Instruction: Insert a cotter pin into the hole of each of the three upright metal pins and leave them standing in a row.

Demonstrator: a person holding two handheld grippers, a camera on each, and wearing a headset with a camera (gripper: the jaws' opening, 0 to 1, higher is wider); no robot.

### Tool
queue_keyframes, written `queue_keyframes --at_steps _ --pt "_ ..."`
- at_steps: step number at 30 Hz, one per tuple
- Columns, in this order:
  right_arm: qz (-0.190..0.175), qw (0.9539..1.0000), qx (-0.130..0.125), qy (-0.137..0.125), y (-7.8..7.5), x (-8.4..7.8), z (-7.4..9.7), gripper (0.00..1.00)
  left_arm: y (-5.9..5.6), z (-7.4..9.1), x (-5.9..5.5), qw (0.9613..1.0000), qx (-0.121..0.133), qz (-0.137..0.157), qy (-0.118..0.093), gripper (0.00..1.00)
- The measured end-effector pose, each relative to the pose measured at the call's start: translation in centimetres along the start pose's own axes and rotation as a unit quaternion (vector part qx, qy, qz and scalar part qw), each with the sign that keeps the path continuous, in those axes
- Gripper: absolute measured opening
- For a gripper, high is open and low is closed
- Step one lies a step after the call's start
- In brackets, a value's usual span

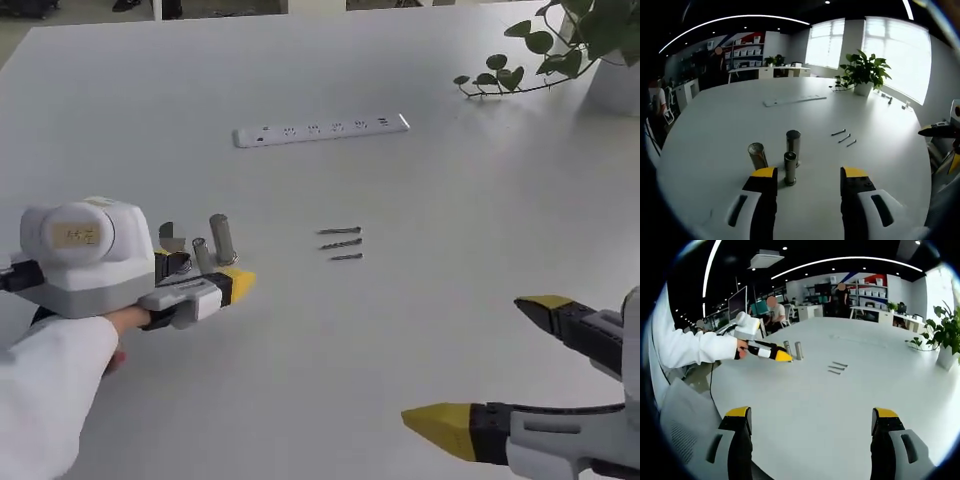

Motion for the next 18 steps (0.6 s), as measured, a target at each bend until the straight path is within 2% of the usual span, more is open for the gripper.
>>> queue_keyframes --at_steps 3,6,8,11,16,18 --pt "0.000 1.0000 0.003 0.002 0.1 0.0 -0.1 0.99 0.3 -0.3 0.1 0.9999 0.014 0.001 -0.003 0.42" --pt "0.002 1.0000 0.003 0.003 0.1 -0.1 -0.1 0.99 0.7 -0.5 0.3 0.9993 0.033 -0.015 -0.007 0.36" --pt "0.000 1.0000 0.003 0.003 0.0 -0.1 -0.2 0.99 0.7 -0.7 0.2 0.9994 0.030 -0.020 -0.001 0.33" --pt "0.000 1.0000 0.003 0.006 0.0 -0.3 -0.2 0.99 1.0 -0.9 -0.1 0.9988 0.040 -0.027 0.008 0.31" --pt "-0.001 1.0000 0.003 0.005 0.0 -0.2 -0.2 0.99 1.2 -1.0 -0.1 0.9984 0.046 -0.031 0.011 0.20" --pt "0.000 1.0000 0.003 0.006 0.0 -0.2 -0.2 0.99 1.3 -1.0 -0.2 0.9983 0.048 -0.032 0.012 0.19"
Point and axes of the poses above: the centre of the closed fingertips' face, and the gripper's own axes: z roughly backward along the fingers, y roughly to its left, x roughly out of its top, the point moved 4 cm from there along z, roughly backward along the fingers, and after that the axes turned 4 degrees about -x, right-handed, at the moved point
